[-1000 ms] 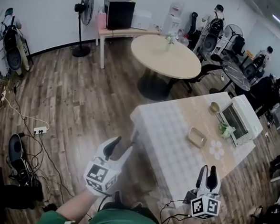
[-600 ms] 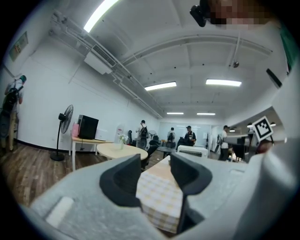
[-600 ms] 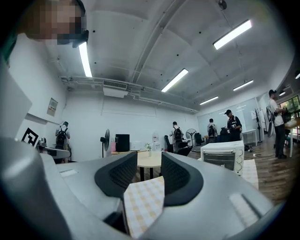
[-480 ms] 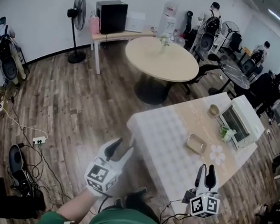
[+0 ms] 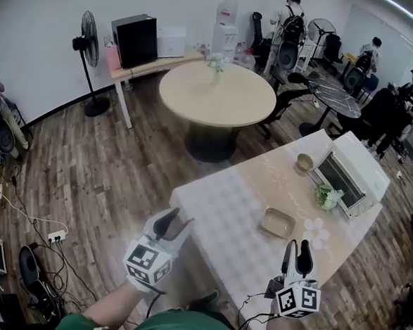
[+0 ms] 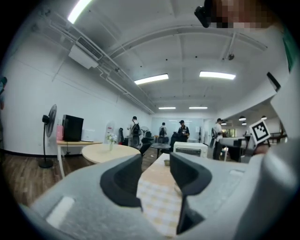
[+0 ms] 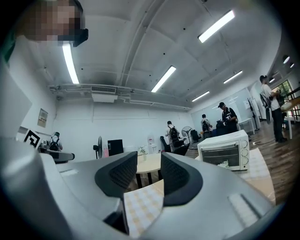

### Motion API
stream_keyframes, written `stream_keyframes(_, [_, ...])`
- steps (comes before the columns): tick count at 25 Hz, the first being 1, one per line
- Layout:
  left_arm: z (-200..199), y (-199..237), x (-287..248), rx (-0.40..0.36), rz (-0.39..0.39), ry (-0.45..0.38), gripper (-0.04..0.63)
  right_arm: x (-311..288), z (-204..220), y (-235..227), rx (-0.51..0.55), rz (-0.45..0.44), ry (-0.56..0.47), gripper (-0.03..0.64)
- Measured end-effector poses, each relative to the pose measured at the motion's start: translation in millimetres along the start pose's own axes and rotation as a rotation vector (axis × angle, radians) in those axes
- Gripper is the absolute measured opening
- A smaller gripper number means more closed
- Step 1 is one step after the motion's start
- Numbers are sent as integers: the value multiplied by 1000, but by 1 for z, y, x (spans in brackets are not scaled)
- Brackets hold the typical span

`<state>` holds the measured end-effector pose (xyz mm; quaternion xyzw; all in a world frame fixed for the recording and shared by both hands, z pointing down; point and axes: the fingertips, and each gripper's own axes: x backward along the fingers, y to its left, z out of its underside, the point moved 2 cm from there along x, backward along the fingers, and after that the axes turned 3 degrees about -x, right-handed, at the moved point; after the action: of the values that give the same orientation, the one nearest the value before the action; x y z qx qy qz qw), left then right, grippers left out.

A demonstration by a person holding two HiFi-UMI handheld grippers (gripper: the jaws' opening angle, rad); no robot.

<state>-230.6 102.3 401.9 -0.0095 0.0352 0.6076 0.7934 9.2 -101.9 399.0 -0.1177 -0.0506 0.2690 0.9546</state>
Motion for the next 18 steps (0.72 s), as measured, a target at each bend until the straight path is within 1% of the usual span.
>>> stream_keyframes(2, [-1,-11,-28,15,35,20,187,-5,-3,-17,-10,2,-6,143])
stream_keyframes(4, [-7,-23,-55,5,64,30,184,-8,-6,-36,-22,12,-15,143])
stream_keyframes(9, [-14,-56,-115,-21,143,40,173,-10,-14,-90,-61,89,-29,143])
stream_keyframes(13, [-12,-75,-147,-17,194,57,170,-3,-18,-119,-67,140,-35,143])
stream_keyframes(18, [-15,-87,-179,-29,243,53,167,4,-25,-141,-57,206,-43,143])
